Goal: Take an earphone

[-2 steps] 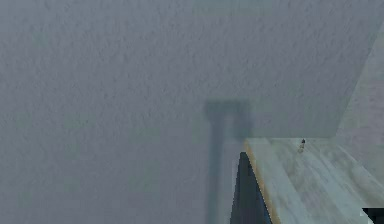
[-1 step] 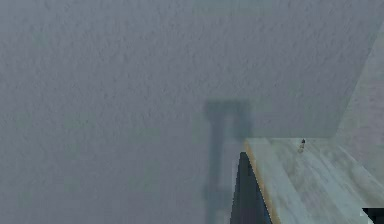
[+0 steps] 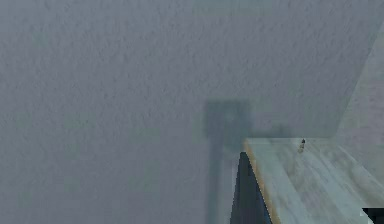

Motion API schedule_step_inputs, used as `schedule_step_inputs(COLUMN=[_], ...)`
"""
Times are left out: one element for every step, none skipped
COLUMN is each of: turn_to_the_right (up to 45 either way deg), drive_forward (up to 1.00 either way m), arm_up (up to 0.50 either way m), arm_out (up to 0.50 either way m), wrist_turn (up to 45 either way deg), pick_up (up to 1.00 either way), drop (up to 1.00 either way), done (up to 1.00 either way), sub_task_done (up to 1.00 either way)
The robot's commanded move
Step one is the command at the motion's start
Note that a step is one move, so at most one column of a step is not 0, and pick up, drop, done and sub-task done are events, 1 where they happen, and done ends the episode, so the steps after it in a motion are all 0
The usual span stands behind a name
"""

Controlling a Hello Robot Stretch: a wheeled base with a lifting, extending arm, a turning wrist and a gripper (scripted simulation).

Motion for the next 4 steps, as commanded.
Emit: schedule_step_inputs(turn_to_the_right=[0.0,0.0,0.0,0.0], drive_forward=[0.00,0.00,0.00,0.00], arm_up=[0.00,0.00,0.00,0.00], arm_out=[0.16,0.00,0.00,0.00], wrist_turn=[0.0,45.0,45.0,45.0], pick_up=[0.00,0.00,0.00,0.00], drop=[0.00,0.00,0.00,0.00], done=[0.00,0.00,0.00,0.00], sub_task_done=[0.00,0.00,0.00,0.00])
